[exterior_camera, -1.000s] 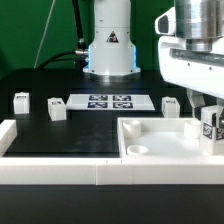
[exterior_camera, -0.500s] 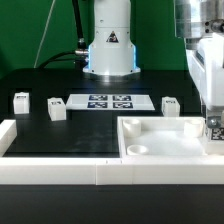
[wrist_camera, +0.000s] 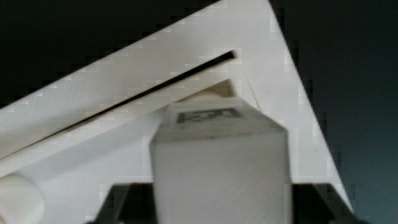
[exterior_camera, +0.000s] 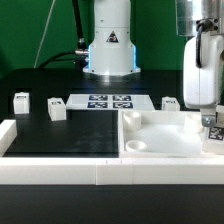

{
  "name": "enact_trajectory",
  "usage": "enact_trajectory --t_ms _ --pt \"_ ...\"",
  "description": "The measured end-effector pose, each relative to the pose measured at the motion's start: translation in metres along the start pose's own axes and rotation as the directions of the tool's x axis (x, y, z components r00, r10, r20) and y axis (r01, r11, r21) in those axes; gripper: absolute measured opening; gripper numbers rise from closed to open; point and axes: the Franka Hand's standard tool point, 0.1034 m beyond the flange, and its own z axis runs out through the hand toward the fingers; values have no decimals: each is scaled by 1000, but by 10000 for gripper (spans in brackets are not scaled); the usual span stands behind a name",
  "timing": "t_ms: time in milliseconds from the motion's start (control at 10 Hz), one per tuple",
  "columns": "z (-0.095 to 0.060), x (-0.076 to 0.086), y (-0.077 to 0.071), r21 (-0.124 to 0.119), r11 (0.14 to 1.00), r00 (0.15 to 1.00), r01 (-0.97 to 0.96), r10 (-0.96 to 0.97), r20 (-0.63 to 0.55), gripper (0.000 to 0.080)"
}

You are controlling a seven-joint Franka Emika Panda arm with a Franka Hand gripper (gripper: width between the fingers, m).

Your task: Assemble one leg

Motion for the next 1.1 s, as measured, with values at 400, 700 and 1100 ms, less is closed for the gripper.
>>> enact_trajectory --t_ms 400,700,1100 --pt "0 1 0 -2 1000 1000 25 -25 0 371" --pt "1 1 0 -2 1000 1000 27 -27 0 620" --pt "2 2 0 -3 1000 1000 28 -28 -1 649"
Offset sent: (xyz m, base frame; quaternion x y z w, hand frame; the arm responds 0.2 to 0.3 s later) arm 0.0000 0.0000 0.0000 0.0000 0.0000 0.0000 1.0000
